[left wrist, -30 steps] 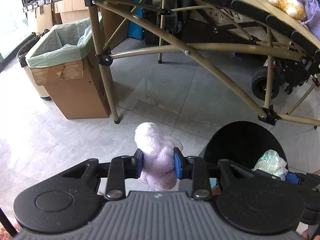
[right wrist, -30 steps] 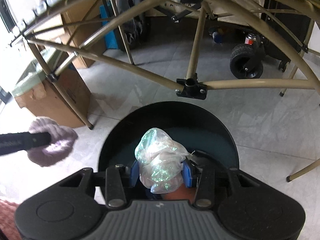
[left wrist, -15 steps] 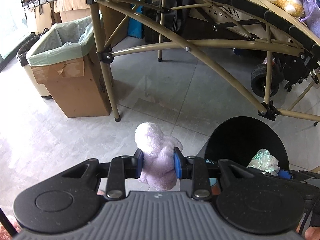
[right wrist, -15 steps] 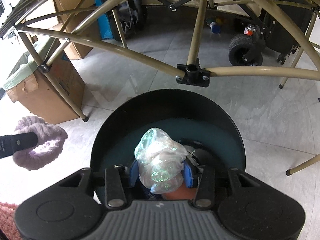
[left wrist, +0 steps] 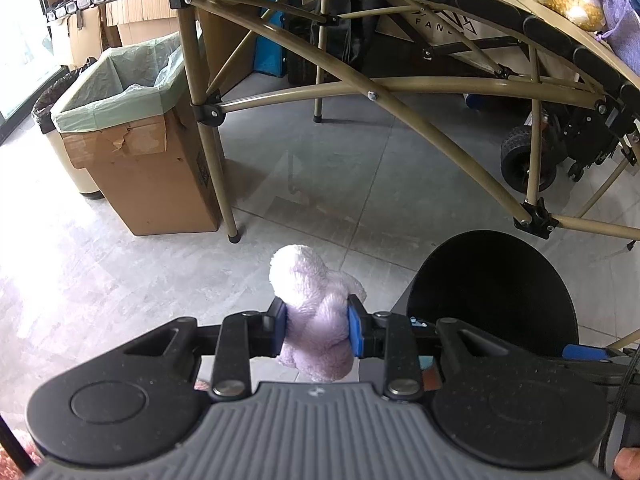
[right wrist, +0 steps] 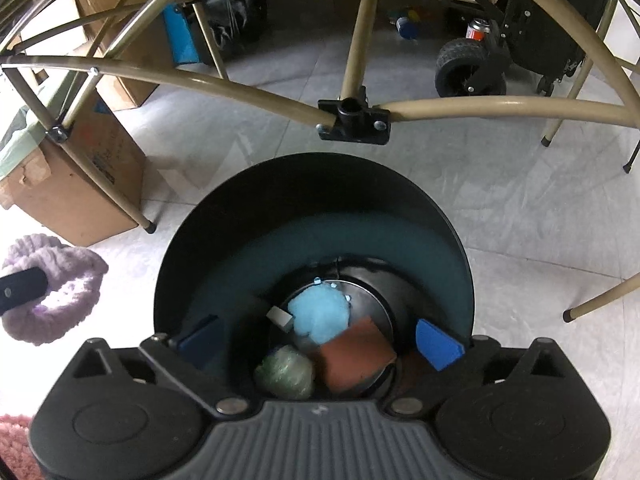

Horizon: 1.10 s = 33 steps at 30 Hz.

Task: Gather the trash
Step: 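Lower the right tool into the bin and open it to drop the bag, then lower the left tool into the bin and open it to drop the plush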

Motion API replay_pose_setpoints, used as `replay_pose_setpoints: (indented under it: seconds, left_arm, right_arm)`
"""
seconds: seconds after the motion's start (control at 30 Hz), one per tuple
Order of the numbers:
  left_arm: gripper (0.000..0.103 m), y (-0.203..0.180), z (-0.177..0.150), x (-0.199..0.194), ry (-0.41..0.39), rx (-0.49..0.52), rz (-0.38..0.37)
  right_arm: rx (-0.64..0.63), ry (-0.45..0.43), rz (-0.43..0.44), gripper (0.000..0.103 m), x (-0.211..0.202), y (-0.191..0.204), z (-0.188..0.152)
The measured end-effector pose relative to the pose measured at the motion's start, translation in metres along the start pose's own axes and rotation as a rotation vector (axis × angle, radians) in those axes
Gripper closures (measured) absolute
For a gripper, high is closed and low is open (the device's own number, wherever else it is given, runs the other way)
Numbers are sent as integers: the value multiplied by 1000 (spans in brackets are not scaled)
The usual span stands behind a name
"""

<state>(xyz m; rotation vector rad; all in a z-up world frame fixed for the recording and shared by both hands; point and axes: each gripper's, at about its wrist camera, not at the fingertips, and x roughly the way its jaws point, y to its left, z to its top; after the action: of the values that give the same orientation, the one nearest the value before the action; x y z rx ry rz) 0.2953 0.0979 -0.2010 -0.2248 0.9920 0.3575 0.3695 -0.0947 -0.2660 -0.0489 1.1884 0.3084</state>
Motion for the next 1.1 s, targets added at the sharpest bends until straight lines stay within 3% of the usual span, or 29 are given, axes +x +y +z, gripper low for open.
replay_pose_setpoints:
  seconds: [0.43,0.63,1.1]
  left_arm:
    - [72,-3,1,-2,-7,0,-7]
    - [72,-9,3,-11,-50,9,-29]
    - [72,-51,-2,-26,-81,67,-113]
  right_arm:
    - [3,6,-5,0,-6,-8,-1]
    - [22,-9,-14,0,-16,-26,-5]
    - [98,-53,-45,0,-36,-64,-8]
